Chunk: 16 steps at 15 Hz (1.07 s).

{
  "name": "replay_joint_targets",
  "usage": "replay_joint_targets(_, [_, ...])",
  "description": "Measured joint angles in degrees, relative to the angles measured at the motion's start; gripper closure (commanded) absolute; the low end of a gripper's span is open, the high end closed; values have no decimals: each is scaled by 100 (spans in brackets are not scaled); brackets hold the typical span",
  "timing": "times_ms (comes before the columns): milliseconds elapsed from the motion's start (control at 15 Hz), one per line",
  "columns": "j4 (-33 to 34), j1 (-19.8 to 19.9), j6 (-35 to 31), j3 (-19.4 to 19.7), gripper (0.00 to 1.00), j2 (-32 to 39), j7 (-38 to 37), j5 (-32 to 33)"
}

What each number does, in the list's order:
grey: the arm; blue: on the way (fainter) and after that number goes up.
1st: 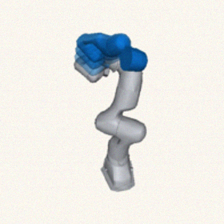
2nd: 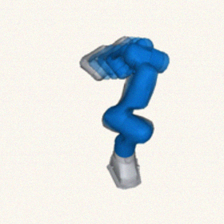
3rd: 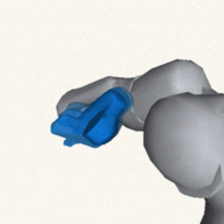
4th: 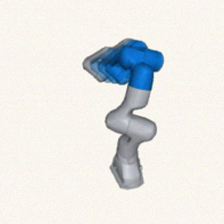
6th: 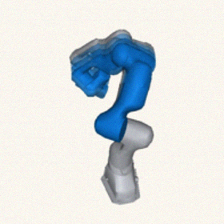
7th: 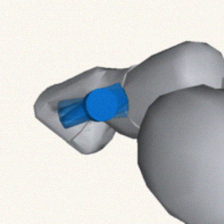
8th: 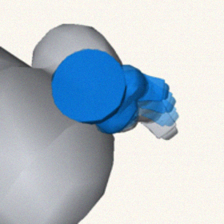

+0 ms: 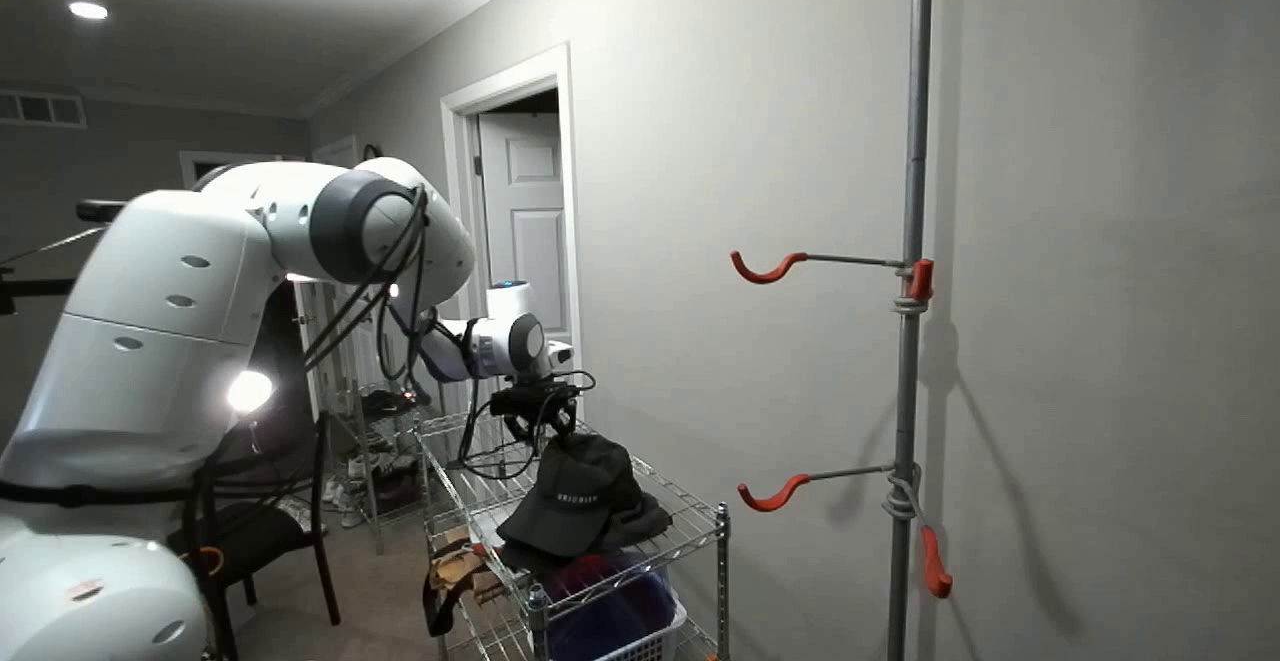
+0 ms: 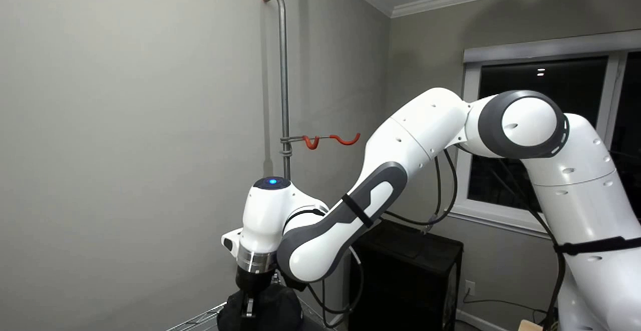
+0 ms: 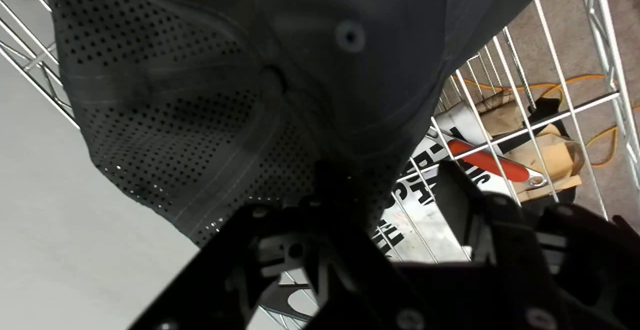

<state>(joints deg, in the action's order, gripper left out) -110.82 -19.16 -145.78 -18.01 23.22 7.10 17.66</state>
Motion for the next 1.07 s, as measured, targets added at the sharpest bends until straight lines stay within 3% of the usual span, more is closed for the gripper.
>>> replay_joint_targets(200, [0, 0, 0, 9, 93, 0, 0, 0])
replay_joint_targets(400, [0, 13, 4, 21, 99, 0, 0, -12])
replay_joint_targets(667, [0, 25, 167, 86, 95, -53, 0, -106])
replay_joint_targets(1067, [-1, -41, 1251, 178, 96, -858, -136, -56])
